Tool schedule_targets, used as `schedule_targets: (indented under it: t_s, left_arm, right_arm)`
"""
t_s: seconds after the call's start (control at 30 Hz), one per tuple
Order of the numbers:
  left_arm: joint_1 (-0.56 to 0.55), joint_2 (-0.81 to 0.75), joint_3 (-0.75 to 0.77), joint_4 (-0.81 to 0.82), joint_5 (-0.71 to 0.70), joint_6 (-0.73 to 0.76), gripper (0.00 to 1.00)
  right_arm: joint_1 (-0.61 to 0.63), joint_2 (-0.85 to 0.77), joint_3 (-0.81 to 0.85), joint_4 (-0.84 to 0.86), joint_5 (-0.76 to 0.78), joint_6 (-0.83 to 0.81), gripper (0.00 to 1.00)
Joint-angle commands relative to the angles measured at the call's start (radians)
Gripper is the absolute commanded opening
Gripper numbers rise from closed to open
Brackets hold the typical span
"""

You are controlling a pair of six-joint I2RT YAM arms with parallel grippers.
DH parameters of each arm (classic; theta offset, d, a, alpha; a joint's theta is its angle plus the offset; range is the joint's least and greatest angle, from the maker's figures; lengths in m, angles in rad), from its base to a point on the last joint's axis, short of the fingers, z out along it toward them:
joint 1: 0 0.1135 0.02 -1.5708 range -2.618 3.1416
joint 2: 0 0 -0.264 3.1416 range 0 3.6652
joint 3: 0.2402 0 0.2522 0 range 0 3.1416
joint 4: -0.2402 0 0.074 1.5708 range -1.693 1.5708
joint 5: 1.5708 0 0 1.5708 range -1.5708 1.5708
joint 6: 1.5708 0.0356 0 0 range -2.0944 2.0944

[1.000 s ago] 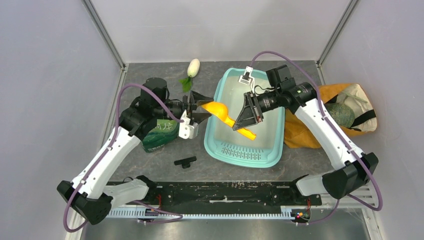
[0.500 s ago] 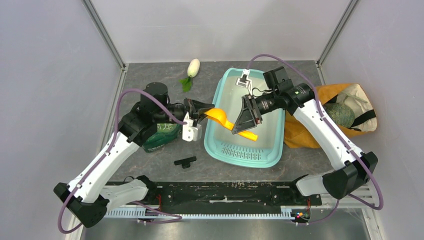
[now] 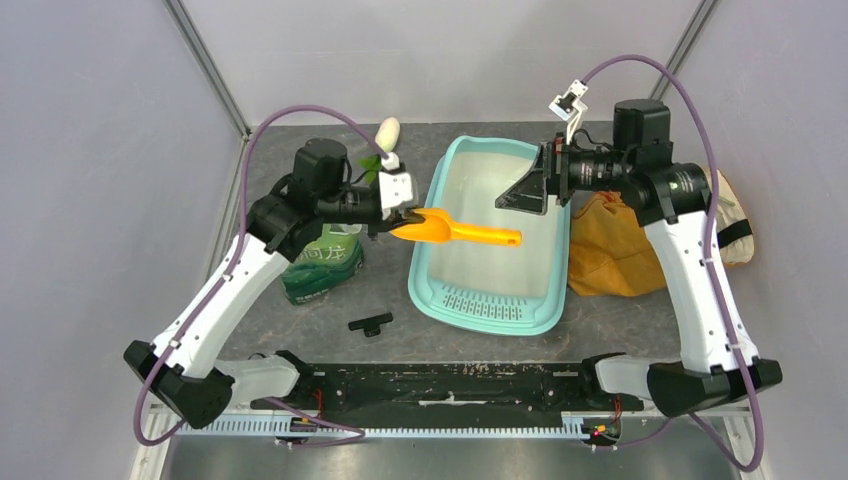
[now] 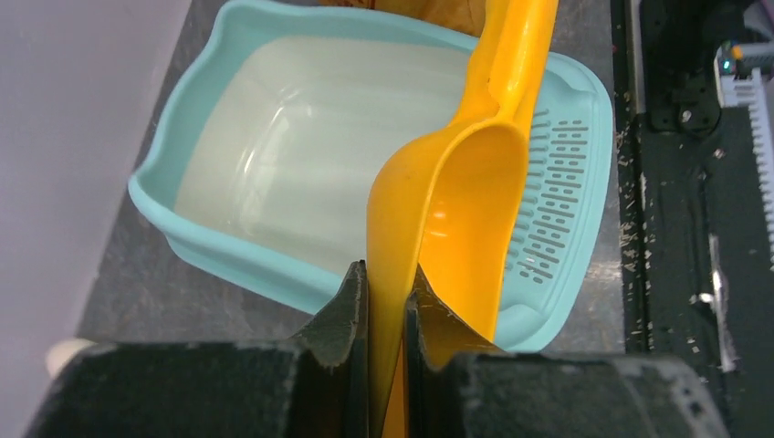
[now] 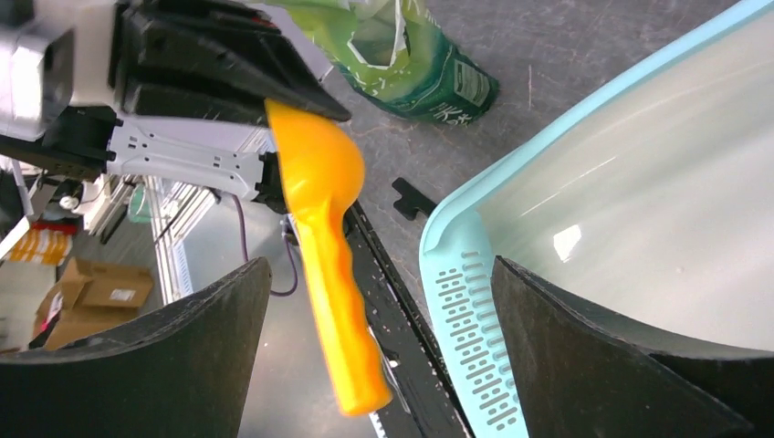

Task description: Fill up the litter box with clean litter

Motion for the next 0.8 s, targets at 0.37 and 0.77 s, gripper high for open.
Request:
schedule_targets:
  t_s: [0.37, 0.77]
  left_arm:
    - [0.093, 0.042, 0.054, 0.009, 0.139, -0.415, 0.02]
    - [0.093, 0.051, 0.025, 0.061, 0.146, -0.454, 0.02]
  right_arm:
    - [0.009, 0.008, -0.001, -0.052, -0.18, -0.058, 0.95]
    - [0.065, 0.017, -0.076, 0.077, -0.211, 0.074, 0.68]
